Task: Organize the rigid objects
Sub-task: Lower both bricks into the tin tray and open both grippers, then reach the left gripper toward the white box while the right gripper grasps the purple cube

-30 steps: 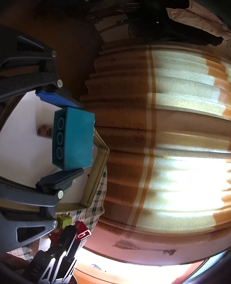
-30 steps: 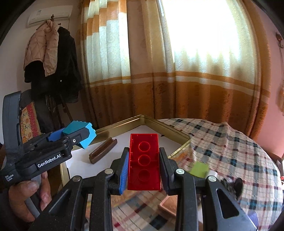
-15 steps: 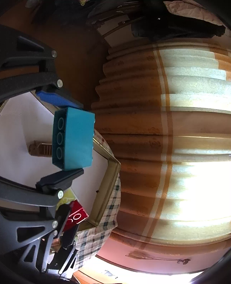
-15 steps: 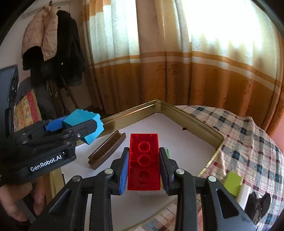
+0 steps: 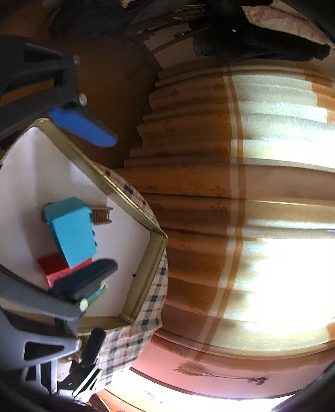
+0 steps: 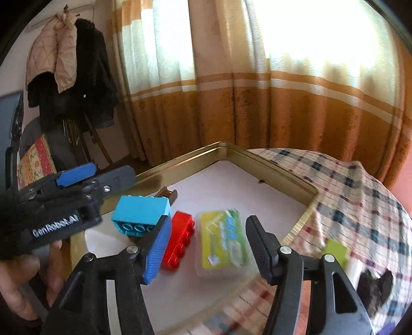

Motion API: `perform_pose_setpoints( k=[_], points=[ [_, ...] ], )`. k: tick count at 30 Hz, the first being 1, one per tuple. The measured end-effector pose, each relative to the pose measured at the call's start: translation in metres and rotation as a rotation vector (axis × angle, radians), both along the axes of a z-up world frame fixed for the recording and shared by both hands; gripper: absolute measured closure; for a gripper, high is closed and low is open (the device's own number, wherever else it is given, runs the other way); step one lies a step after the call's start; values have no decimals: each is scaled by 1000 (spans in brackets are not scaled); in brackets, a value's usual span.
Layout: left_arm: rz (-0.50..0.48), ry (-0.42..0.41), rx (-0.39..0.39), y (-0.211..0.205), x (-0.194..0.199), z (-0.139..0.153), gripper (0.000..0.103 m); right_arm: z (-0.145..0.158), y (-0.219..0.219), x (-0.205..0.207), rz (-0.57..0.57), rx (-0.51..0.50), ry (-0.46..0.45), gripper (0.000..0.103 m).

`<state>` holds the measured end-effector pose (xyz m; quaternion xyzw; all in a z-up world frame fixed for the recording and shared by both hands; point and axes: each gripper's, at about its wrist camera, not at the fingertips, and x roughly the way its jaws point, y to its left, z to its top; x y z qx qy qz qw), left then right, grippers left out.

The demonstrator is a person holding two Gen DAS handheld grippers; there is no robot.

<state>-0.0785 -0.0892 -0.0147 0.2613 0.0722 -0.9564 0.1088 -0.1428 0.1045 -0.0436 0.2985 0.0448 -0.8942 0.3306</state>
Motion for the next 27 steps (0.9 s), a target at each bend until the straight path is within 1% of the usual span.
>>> perform_pose_setpoints(
  k=[3,5,7,10,13,16,19,21,27],
  points=[
    [-31,11,4,16,8,1,9,6,29,17,-23,-20,11,40],
    [-65,22,-4,33,14,3,9,9,57,30,-48,-30,32,37],
    [-107,33,-17,55,21,3,5,12,87,41,-93,-37,56,29],
    [-175,43,-34,86,29,1,3,11,128,49,-174,-32,76,28],
    [-239,18,-66,116,28,-4,3,5,166,46,-267,-6,52,28],
    [-289,-9,-84,138,27,-12,3,-3,195,41,-343,17,27,28],
    [-321,-45,-95,153,24,-19,3,-8,216,37,-392,0,-3,28],
    [-337,-65,-95,161,22,-24,3,-12,221,34,-406,4,-15,28],
    [-374,-81,-103,179,23,-28,3,-23,216,29,-404,51,-35,28]
  ],
)
